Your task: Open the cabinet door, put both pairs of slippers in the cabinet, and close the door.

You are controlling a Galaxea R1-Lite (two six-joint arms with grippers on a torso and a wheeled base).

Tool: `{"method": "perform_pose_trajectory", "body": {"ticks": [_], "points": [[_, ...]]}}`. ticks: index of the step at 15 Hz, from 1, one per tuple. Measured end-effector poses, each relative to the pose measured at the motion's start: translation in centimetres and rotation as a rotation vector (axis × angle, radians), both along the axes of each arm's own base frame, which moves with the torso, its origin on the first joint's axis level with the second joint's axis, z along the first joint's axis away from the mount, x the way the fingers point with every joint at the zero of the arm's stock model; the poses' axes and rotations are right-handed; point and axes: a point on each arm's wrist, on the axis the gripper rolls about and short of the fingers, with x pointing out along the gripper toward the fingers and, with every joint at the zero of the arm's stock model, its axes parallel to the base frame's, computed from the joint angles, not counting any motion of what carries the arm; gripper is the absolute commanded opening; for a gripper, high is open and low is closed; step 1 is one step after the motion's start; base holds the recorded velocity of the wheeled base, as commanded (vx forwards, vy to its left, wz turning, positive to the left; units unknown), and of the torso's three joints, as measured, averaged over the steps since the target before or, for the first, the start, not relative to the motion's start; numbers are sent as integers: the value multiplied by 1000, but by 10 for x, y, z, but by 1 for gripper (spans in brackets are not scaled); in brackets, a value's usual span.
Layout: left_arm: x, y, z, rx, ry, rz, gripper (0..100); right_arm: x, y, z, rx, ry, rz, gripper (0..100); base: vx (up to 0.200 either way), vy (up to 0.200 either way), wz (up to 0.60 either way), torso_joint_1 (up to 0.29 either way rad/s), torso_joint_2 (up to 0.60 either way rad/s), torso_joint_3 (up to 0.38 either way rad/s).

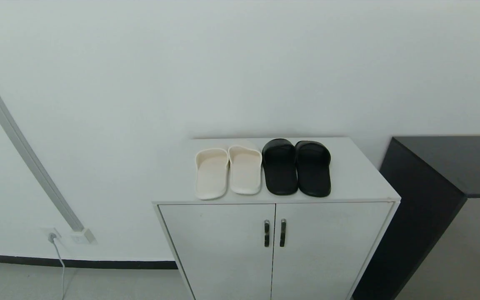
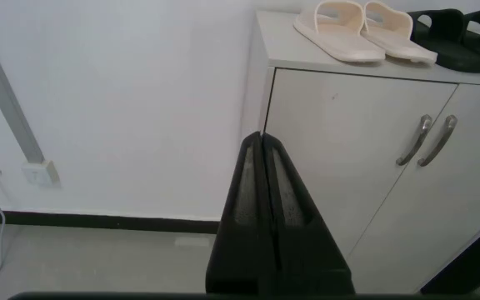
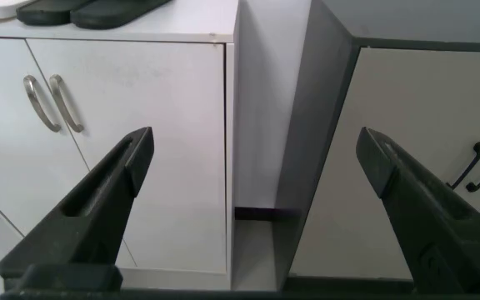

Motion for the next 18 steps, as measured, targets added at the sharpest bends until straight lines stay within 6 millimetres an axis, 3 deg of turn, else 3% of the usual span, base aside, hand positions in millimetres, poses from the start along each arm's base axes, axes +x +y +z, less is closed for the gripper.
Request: {"method": "perform_pose_trajectory", "body": {"ticks": [15,16,18], "points": [[0,0,0,0,0,-2,0,0,0,1,0,0,-3,100,0,0,0,0,0,0],[0,0,0,0,0,-2,0,0,0,4,17,-6,-4,100,0,0,0,0,0,0],[0,0,0,0,0,-1,0,-5,0,33,76,-36,6,100,0,0,0,0,0,0]]}}
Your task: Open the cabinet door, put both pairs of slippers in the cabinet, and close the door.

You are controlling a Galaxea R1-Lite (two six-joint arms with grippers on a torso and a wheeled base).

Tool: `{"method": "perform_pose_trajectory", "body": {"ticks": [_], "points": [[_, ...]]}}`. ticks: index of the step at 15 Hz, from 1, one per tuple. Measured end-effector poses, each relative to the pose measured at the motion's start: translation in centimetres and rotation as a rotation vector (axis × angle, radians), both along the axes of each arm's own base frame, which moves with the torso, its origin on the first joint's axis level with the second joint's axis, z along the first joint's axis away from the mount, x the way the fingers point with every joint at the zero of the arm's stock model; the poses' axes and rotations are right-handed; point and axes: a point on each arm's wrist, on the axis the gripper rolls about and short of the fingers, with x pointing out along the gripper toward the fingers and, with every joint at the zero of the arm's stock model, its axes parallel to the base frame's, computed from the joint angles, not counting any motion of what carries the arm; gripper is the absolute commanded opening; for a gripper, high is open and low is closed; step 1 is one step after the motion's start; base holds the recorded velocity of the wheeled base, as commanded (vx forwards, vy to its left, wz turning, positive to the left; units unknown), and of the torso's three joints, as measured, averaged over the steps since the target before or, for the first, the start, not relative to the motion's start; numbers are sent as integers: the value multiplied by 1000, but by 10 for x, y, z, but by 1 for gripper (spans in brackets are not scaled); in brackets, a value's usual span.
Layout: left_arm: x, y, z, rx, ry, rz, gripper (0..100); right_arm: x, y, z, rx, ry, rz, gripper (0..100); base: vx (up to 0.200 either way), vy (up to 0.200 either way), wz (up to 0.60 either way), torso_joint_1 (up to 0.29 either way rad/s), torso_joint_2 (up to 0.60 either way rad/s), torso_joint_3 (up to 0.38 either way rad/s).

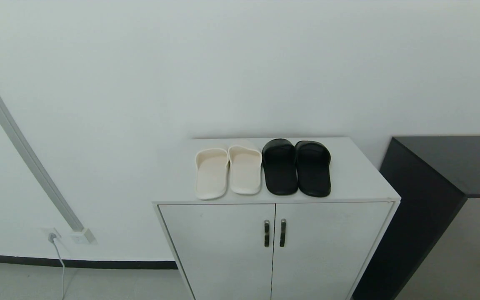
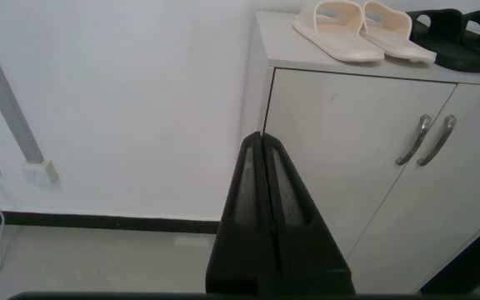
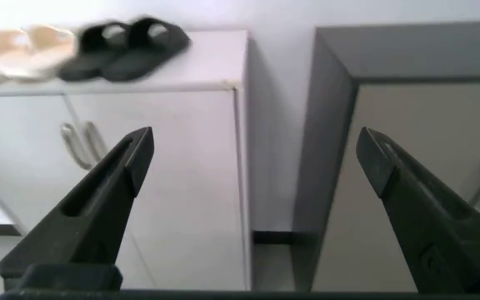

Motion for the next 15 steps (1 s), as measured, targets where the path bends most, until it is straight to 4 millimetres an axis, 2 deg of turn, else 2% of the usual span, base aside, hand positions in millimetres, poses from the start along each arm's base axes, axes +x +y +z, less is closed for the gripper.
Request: {"method": "perform_pose_trajectory", "body": {"ticks": [3,9,12,15], "points": [[0,0,0,0,0,-1,0,13,1,39,26,53,66,100,0,0,0,0,0,0],[0,0,0,0,0,-1,0,96,12,66,74,194,229,100,0,0,0,0,0,0],[0,0,0,0,0,-1,0,130,33,82,84,227,281,100,0,0,0,0,0,0],[0,0,0,0,0,-2,0,156,70,98,95,259,341,100,0,0,0,0,0,0]]}}
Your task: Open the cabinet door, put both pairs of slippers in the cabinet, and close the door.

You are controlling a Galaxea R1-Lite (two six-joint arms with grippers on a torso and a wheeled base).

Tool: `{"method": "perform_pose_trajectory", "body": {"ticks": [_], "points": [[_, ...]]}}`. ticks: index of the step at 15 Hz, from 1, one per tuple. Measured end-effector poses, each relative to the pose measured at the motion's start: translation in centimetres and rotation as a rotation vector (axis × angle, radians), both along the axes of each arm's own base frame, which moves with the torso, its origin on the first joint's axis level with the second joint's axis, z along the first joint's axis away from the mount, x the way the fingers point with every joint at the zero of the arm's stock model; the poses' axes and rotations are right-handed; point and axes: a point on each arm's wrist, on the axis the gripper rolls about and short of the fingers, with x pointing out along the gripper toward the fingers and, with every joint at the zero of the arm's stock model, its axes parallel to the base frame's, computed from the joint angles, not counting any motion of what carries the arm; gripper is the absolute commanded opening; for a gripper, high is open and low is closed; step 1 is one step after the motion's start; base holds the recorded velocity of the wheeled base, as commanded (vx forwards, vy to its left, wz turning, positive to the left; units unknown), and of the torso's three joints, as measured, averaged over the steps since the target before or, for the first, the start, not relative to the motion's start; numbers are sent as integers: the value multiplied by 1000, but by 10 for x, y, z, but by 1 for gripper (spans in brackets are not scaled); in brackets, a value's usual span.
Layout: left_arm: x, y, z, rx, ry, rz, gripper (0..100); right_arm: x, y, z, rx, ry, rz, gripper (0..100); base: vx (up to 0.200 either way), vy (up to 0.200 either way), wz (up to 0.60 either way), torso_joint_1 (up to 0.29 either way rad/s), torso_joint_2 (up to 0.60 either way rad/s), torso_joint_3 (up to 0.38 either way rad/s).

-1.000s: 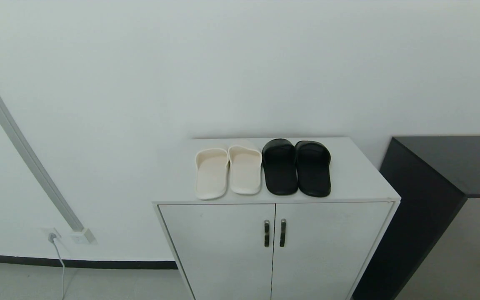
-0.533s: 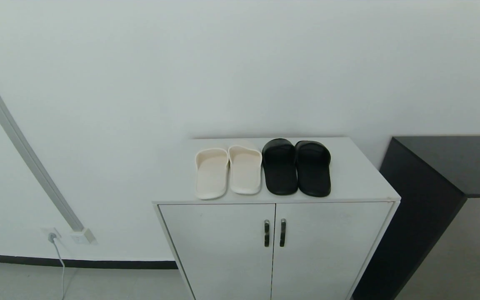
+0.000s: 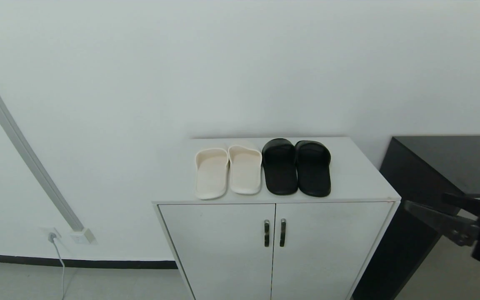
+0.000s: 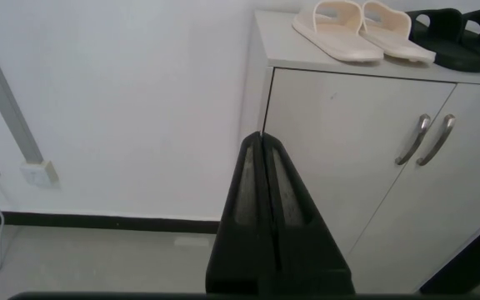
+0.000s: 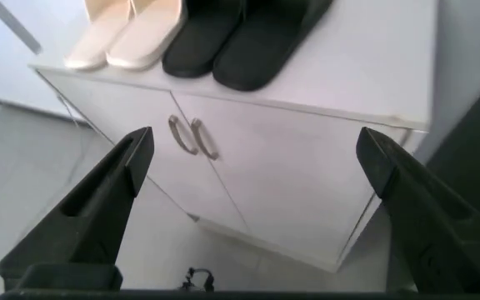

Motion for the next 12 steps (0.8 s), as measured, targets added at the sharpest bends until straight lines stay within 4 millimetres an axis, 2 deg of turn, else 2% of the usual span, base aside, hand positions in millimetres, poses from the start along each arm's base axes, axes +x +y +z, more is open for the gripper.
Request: {"method": "perform_pose_trajectory", "body": {"ticks": [5,12], "points": [[0,0,0,0,0,-6,0,40,45,9,-15,40,-37,100,0,0,0,0,0,0],[0,0,0,0,0,-6,0,78,101,6,-44,29,-103,100,0,0,0,0,0,0]]}}
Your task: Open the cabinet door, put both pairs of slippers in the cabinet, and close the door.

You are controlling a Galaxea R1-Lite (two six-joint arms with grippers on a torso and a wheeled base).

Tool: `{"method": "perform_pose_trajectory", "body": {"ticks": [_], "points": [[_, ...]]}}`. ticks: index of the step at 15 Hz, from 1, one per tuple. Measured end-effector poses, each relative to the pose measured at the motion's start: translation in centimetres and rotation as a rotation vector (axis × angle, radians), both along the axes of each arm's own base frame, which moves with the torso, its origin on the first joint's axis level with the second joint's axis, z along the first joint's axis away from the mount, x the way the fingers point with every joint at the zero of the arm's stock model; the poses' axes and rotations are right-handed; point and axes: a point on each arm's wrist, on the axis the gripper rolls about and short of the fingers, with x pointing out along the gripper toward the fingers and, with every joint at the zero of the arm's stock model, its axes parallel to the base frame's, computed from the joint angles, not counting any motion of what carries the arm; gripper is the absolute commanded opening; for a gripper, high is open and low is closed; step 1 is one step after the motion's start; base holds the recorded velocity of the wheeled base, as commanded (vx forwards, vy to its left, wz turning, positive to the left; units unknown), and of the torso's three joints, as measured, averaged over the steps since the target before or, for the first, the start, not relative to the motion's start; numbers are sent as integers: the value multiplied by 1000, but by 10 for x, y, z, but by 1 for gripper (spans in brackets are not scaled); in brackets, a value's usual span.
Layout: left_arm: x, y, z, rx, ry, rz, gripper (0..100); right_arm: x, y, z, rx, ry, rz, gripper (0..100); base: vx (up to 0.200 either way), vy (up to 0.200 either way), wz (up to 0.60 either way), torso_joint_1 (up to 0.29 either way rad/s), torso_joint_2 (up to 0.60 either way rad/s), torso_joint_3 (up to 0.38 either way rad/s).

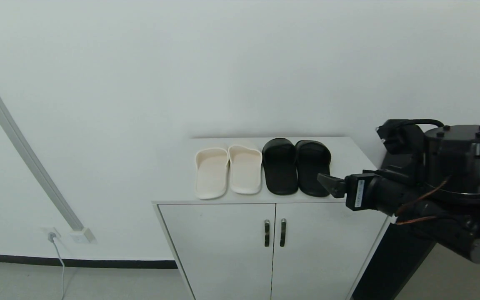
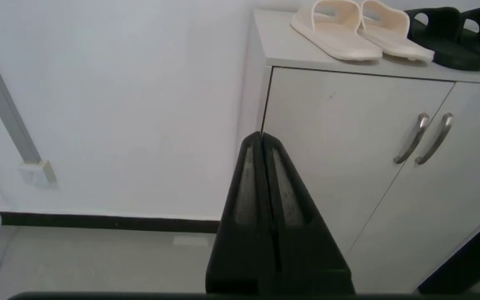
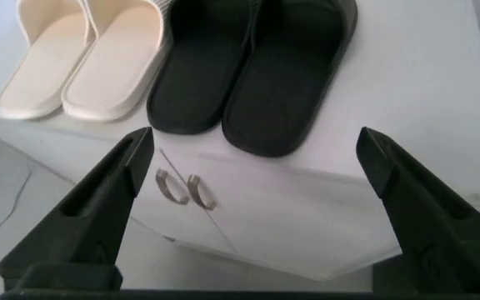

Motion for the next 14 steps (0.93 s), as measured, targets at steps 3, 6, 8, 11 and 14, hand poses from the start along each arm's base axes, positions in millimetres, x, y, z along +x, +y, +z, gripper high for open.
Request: {"method": "perform_pose_trajectory", "body": {"ticks": [3,6,8,11,14], "points": [[0,0,0,0,0,0,0,21,24,-8,-14,-23,-63,100,0,0,0,0,0,0],[0,0,0,0,0,1,0,37,47,-16,-34,-29,-109,100,0,0,0,0,0,0],[0,0,0,0,0,1,0,49,61,-22,-33,-41,-135,100,0,0,0,0,0,0],[0,0,0,0,0,0,0,68,75,-29,-35,-60,-144,100,0,0,0,0,0,0],[0,0,0,0,0,0,0,92,81,-35,-58,-71,-168,100,0,0,0,0,0,0]]}}
